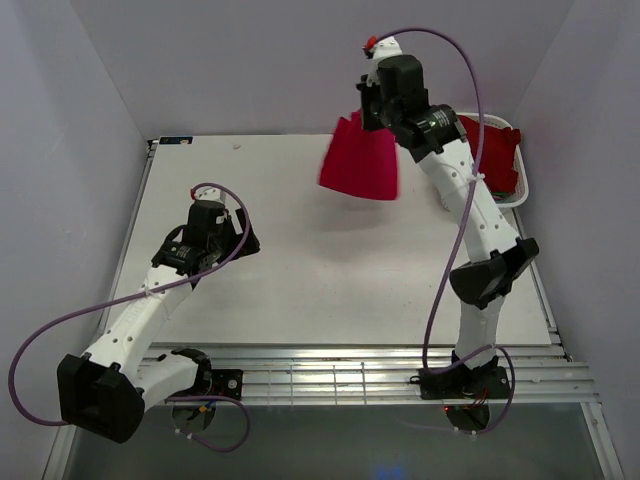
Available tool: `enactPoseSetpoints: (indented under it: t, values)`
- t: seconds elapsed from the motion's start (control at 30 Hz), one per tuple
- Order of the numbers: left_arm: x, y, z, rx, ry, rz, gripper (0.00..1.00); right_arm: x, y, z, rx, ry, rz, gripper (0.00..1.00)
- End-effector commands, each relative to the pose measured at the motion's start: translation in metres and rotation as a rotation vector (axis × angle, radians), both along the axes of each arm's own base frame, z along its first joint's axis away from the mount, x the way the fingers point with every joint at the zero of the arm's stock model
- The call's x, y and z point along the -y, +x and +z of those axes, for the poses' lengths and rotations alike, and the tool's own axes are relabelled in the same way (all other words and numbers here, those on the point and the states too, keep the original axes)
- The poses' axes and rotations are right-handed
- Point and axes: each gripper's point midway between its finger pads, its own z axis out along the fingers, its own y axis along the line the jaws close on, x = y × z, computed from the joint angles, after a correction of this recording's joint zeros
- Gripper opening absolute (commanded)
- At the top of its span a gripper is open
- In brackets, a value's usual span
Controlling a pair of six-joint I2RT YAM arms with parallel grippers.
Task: Fold and stack the t-shirts
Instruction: Move the tshirt to the center of the board
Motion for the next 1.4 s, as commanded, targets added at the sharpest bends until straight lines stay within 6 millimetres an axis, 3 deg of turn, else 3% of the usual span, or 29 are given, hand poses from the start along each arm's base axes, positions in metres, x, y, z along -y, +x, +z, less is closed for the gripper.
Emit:
enactPoseSetpoints:
  t: [0.0, 0.03, 0.07, 0.13, 0.17, 0.2, 0.27, 0.3, 0.4, 0.43, 0.5, 0.53, 0.67, 0.77, 0.83, 0.9, 0.97, 1.0, 1.13, 1.23, 1.3, 1.37]
  values:
    - [0.003, 0.003, 0.004, 0.019, -0.019, -0.003, 0.98, -0.036, -0.063, 0.087, 0.147, 0.149, 0.119, 0.08]
    - [0.003, 0.003, 0.005, 0.022, -0.02, -0.001, 0.98, -0.028, -0.076, 0.11, 0.2, 0.202, 0.099, 0.08]
    - [0.002, 0.003, 0.007, 0.027, -0.02, 0.0, 0.98, -0.026, -0.075, 0.087, 0.156, 0.18, 0.079, 0.08]
    - [0.001, 0.002, 0.011, 0.042, -0.022, 0.006, 0.98, -0.003, -0.083, 0.08, 0.171, 0.151, 0.002, 0.08]
    - [0.001, 0.001, 0.011, 0.043, -0.026, 0.009, 0.98, 0.003, -0.083, 0.066, 0.152, 0.122, -0.023, 0.08]
    - [0.001, 0.0, 0.014, 0.052, -0.033, 0.008, 0.98, 0.01, -0.082, 0.029, 0.086, 0.055, -0.06, 0.08]
    - [0.002, -0.002, 0.015, 0.056, -0.037, 0.004, 0.98, 0.019, -0.091, -0.003, 0.016, 0.012, -0.085, 0.08]
    - [0.001, -0.004, 0.017, 0.059, -0.042, 0.003, 0.98, 0.023, -0.097, -0.044, -0.067, -0.034, -0.091, 0.08]
    - [0.002, -0.01, 0.017, 0.057, -0.055, 0.0, 0.98, 0.032, -0.116, -0.095, -0.17, -0.051, -0.119, 0.08]
    - [0.002, -0.013, 0.019, 0.066, -0.064, -0.001, 0.98, 0.04, -0.132, -0.136, -0.254, -0.093, -0.116, 0.09]
    - [0.001, -0.019, 0.014, 0.056, -0.071, -0.001, 0.98, 0.035, -0.147, -0.175, -0.333, -0.08, -0.078, 0.09]
    - [0.002, -0.022, 0.016, 0.066, -0.081, -0.003, 0.98, 0.038, -0.163, -0.211, -0.413, -0.111, -0.059, 0.08]
    - [0.002, -0.031, 0.011, 0.052, -0.095, -0.012, 0.98, 0.031, -0.191, -0.26, -0.536, -0.163, -0.024, 0.08]
    - [0.001, -0.034, 0.011, 0.045, -0.096, -0.012, 0.98, 0.028, -0.199, -0.269, -0.565, -0.214, -0.038, 0.11]
    - [0.005, -0.036, 0.013, 0.044, -0.111, -0.027, 0.98, 0.039, -0.205, -0.274, -0.595, -0.283, -0.103, 0.23]
    - [0.011, -0.038, 0.017, 0.048, -0.14, -0.052, 0.98, 0.05, -0.201, -0.266, -0.574, -0.346, -0.169, 0.28]
    - [0.023, -0.043, 0.017, 0.031, -0.2, -0.089, 0.98, 0.056, -0.213, -0.26, -0.585, -0.419, -0.199, 0.3]
    - [0.033, -0.045, 0.02, 0.034, -0.247, -0.131, 0.98, 0.052, -0.212, -0.25, -0.554, -0.431, -0.196, 0.3]
    - [0.046, -0.055, -0.005, -0.035, -0.307, -0.154, 0.91, 0.003, -0.244, -0.222, -0.508, -0.363, 0.012, 0.36]
    - [0.04, -0.062, -0.03, -0.104, -0.282, -0.106, 0.92, -0.045, -0.282, -0.231, -0.592, -0.222, 0.23, 0.38]
    - [0.034, -0.066, -0.038, -0.134, -0.267, -0.065, 0.93, -0.076, -0.303, -0.233, -0.607, -0.156, 0.355, 0.38]
    - [0.029, -0.067, -0.038, -0.127, -0.253, -0.042, 0.95, -0.094, -0.327, -0.244, -0.618, -0.176, 0.446, 0.4]
